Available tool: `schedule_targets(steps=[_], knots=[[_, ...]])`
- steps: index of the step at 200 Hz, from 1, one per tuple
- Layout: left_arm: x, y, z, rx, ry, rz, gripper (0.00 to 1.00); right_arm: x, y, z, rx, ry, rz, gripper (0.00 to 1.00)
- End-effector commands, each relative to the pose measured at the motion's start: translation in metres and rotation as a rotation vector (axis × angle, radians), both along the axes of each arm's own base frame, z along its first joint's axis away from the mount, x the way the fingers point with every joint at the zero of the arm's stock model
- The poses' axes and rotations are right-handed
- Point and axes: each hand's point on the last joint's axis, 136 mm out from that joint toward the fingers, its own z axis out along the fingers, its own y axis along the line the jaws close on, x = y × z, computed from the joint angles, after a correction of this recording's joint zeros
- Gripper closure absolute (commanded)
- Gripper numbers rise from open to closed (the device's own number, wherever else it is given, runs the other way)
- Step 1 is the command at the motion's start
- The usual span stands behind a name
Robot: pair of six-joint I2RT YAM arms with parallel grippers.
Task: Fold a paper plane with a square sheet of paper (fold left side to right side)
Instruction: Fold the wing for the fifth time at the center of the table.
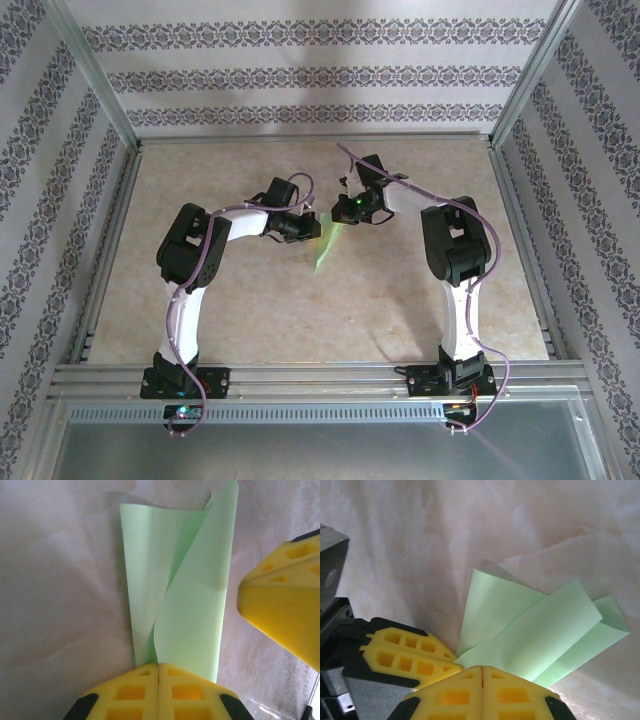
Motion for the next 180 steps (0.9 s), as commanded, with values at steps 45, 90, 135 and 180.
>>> schedule_targets(steps=[45,90,135,180], knots=[[-0.02,0.037,-0.063,0.209,0.113,0.044,1.0,-0.004,-0.004,-0.022,-0.071,0.036,-0.005,1.0],[-0.022,0.035,-0.064,0.204,0.118,0.04,1.0,-0.011,-0.011,-0.034,-0.104,0.062,-0.007,1.0],[-0.022,0.033,-0.063,0.199,0.117,0.039,1.0,-0.022,-0.018,-0.05,-0.137,0.102,-0.016,1.0],[-0.016,0.026,-0.044,0.155,0.087,0.048,0.94,-0.035,-0.031,-0.057,-0.165,0.132,-0.038,1.0]])
